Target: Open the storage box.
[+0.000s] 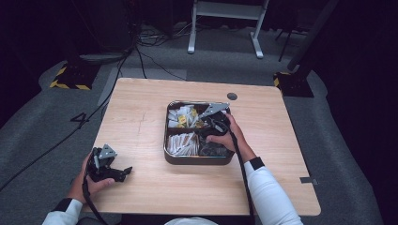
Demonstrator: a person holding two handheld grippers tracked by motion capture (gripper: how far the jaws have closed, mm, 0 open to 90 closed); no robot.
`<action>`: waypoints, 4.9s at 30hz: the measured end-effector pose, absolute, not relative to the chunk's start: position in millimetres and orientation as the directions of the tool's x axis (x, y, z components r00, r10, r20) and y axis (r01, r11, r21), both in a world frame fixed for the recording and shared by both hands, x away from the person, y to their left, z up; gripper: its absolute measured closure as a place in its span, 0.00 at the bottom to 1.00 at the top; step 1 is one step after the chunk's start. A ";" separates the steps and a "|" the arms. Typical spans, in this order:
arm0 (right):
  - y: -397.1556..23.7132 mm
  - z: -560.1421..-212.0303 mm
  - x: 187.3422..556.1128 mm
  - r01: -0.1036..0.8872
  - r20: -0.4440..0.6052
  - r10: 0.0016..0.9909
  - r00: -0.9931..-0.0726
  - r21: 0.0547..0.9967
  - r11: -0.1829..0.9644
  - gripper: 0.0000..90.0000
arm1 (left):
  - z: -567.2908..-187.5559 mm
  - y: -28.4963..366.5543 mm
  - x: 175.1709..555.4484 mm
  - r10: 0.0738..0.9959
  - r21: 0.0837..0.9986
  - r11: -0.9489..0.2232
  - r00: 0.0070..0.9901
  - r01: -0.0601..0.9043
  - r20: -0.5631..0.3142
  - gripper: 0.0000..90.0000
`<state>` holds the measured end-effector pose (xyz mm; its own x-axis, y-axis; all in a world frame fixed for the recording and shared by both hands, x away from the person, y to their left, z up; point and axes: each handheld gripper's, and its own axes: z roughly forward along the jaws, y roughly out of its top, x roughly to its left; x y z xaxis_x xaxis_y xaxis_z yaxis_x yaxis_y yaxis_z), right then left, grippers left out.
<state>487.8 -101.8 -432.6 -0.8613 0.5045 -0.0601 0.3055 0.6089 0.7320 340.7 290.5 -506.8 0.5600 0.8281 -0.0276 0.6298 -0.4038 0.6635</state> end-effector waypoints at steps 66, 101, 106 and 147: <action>-108.5 -421.9 487.7 0.280 -0.081 0.521 -0.850 0.768 0.576 0.65 | -506.7 291.8 338.0 0.833 0.664 -0.401 0.553 0.631 -0.023 0.01; -129.9 -381.7 474.4 0.242 -0.089 0.536 -0.840 0.821 0.516 0.65 | -506.7 291.8 338.0 0.833 0.664 -0.400 0.552 0.631 -0.023 0.01; -134.0 -380.1 474.1 0.248 -0.096 0.541 -0.835 0.814 0.526 0.65 | -506.7 291.7 338.0 0.833 0.664 -0.400 0.552 0.631 -0.023 0.01; -242.6 -386.5 467.8 0.347 -0.117 0.671 -0.732 0.784 0.515 0.65 | -506.7 291.8 338.0 0.833 0.665 -0.400 0.552 0.631 -0.022 0.01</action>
